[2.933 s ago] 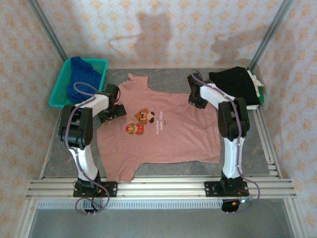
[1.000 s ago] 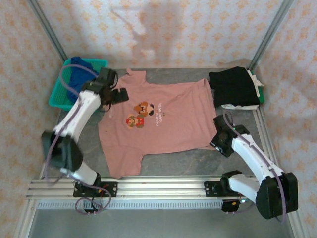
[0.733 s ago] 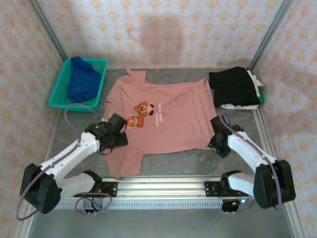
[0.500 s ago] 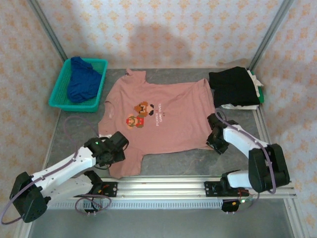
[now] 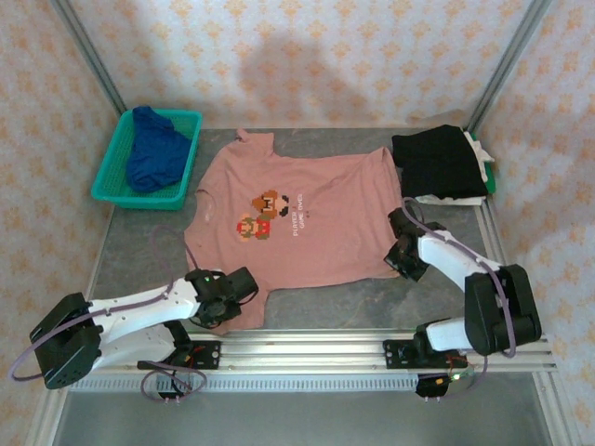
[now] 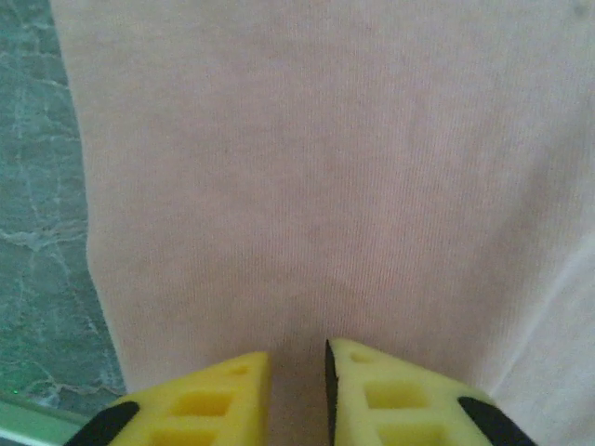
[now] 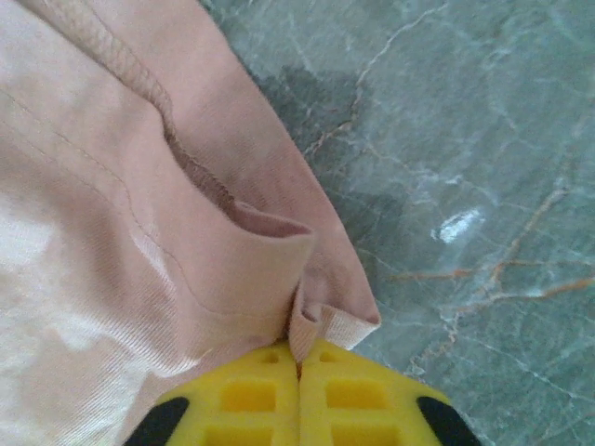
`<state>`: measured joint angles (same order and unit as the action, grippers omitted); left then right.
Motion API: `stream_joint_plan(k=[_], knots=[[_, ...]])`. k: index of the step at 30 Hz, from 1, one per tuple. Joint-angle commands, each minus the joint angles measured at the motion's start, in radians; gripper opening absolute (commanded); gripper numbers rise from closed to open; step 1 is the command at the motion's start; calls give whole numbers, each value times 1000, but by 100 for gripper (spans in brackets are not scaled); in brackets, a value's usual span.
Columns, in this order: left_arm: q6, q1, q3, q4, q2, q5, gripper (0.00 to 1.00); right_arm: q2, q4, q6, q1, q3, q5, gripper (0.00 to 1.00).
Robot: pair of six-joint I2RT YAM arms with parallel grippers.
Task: Fold and stack the t-shirts
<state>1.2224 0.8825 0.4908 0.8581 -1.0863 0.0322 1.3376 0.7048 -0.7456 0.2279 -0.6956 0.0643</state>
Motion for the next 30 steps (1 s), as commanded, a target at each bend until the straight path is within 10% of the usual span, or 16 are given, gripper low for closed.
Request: stream_joint_plan(k=[1, 11, 15, 20, 30], knots=[[-10, 6, 33, 34, 58, 37, 4, -77, 106, 2, -4, -42, -65, 0], [-60, -33, 113, 182, 285, 99, 1, -235, 244, 23, -4, -97, -106, 0], [-79, -34, 60, 124, 209, 12, 41, -241, 273, 20, -5, -99, -94, 0], [-86, 8, 42, 135, 104, -9, 50, -279, 329, 27, -4, -132, -119, 0], [-142, 22, -15, 50, 33, -74, 53, -270, 361, 26, -4, -141, -160, 46]])
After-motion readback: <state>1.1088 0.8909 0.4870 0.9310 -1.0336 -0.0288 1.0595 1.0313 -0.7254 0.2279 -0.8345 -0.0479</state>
